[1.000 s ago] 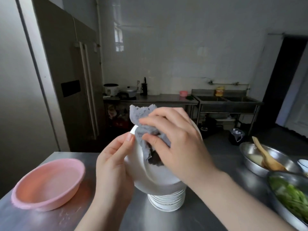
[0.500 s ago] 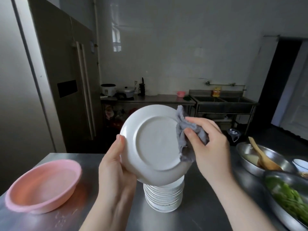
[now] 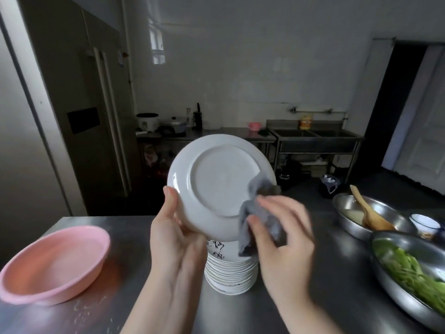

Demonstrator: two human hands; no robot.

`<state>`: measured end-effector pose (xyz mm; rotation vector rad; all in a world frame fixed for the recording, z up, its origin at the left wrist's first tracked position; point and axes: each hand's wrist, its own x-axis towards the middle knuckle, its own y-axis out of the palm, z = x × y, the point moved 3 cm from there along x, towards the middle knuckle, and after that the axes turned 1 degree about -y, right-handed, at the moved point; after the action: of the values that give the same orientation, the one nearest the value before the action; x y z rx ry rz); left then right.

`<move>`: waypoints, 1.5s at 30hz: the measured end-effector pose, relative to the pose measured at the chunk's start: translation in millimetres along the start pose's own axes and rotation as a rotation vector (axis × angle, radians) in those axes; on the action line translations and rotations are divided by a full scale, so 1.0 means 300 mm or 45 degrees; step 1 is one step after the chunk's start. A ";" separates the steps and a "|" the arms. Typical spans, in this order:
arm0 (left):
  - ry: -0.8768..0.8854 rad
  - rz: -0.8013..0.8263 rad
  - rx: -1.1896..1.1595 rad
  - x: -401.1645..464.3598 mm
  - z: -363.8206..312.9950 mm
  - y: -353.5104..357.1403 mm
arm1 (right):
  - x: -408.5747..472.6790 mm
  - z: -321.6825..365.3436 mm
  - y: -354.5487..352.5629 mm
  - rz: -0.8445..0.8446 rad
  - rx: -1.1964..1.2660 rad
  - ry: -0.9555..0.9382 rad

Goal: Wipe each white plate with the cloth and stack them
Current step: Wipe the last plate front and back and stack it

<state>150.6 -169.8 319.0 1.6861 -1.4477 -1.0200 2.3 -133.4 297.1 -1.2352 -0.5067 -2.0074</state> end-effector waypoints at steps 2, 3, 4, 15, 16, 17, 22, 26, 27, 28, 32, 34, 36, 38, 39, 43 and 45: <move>-0.015 0.026 0.025 0.000 0.010 0.005 | -0.028 0.032 0.025 0.143 -0.075 -0.195; -0.005 0.033 0.035 -0.001 0.016 0.003 | -0.032 0.023 0.026 0.188 -0.090 -0.227; 0.021 0.043 0.056 -0.003 0.020 0.000 | -0.025 0.005 0.018 0.197 -0.081 -0.186; 0.199 0.157 0.362 -0.051 0.079 -0.019 | 0.229 0.061 0.062 0.347 -0.115 -0.141; 0.222 0.154 0.360 -0.047 0.078 -0.020 | 0.229 0.080 0.078 0.413 -0.114 -0.179; 0.241 0.154 0.346 -0.042 0.076 -0.018 | 0.216 0.096 0.093 0.474 -0.103 -0.212; 0.105 0.135 0.192 -0.030 0.073 -0.026 | 0.112 0.116 0.118 0.516 -0.116 -0.269; -0.111 0.110 0.062 -0.038 0.071 -0.025 | 0.030 0.102 0.103 0.559 -0.122 -0.330; -0.140 0.097 0.052 -0.039 0.073 -0.028 | 0.011 0.094 0.096 0.568 -0.122 -0.343; -0.174 0.082 0.059 -0.040 0.077 -0.037 | -0.005 0.083 0.084 0.564 -0.123 -0.351; -0.325 0.085 0.118 -0.049 0.102 -0.075 | -0.062 0.031 0.027 0.509 -0.119 -0.362; -0.265 0.049 0.146 -0.030 0.092 -0.091 | -0.094 -0.004 -0.011 0.514 -0.124 -0.363; -0.160 -0.022 0.154 -0.009 0.073 -0.101 | -0.102 -0.048 -0.056 0.490 -0.165 -0.314; -0.093 -0.061 0.169 -0.002 0.059 -0.101 | -0.078 -0.094 -0.093 0.410 -0.222 -0.184; -0.072 -0.051 0.184 -0.003 0.057 -0.099 | -0.057 -0.112 -0.103 0.371 -0.236 -0.102; -0.024 -0.014 0.278 -0.015 0.082 -0.103 | 0.037 -0.119 -0.078 0.293 -0.257 0.121; -0.018 0.012 0.294 -0.029 0.100 -0.097 | 0.067 -0.074 -0.034 0.274 -0.303 0.073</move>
<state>136.5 -157.2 280.6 1.8338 -1.6325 -0.8889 -24.5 -148.3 304.9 -1.3077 -0.1016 -1.9518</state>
